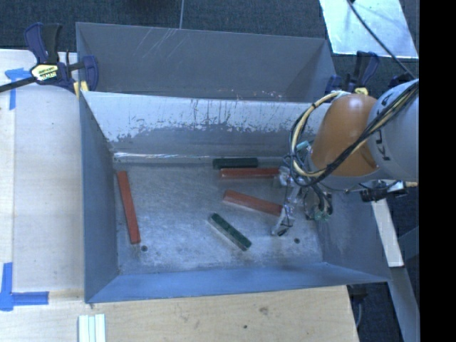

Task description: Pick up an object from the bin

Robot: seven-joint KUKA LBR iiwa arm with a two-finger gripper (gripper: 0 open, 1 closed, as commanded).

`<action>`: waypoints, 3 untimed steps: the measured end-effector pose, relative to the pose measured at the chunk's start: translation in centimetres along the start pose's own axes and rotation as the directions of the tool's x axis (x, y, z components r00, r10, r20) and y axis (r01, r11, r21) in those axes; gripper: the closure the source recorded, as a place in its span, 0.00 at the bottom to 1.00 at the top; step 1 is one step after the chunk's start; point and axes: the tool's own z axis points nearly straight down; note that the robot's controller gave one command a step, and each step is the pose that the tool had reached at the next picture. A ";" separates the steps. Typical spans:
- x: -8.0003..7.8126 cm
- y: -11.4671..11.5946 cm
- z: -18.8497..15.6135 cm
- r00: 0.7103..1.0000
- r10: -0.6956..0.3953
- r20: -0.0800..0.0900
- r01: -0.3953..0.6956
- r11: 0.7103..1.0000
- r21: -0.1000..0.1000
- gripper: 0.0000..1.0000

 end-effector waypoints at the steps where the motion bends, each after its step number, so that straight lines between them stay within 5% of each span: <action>1: -0.1 0.0 -0.1 1.000 -0.001 0.002 0.001 1.000 0.000 1.00; 2: 0.1 0.2 -14.1 1.000 -0.025 0.003 0.025 1.000 0.000 1.00; 3: 1.8 3.7 -6.3 0.993 -0.114 -0.007 0.114 0.993 0.000 1.00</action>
Offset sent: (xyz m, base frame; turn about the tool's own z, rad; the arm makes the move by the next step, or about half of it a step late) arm 0.0000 0.0000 0.0000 0.0000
